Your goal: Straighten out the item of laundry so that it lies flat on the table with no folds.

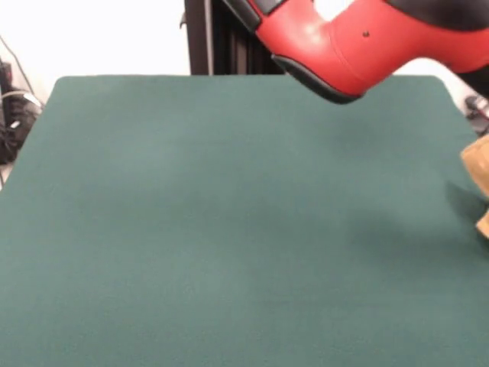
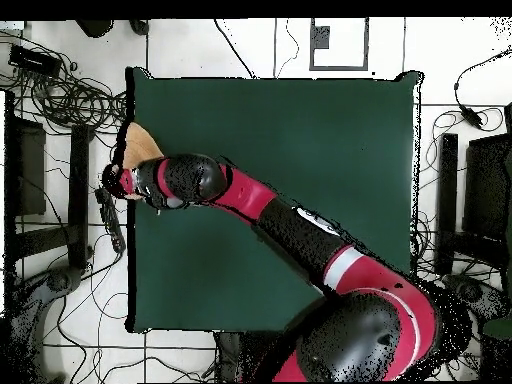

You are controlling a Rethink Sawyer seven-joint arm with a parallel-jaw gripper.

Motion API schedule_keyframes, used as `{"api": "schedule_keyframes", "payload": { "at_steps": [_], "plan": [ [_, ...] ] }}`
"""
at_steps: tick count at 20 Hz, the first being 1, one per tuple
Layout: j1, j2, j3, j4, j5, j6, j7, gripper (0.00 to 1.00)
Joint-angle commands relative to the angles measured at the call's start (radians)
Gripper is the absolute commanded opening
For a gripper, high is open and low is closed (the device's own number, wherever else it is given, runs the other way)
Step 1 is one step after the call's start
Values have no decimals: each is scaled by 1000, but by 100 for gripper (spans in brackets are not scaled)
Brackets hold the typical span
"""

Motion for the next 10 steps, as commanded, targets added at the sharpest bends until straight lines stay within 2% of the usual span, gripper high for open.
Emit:
{"api": "schedule_keyframes", "payload": {
  "at_steps": [1,10],
  "plan": [
    [56,46,-152,-60,-78,146,-15,0],
    [31,-4,-242,-98,-205,269,-26,0]
  ]
}}
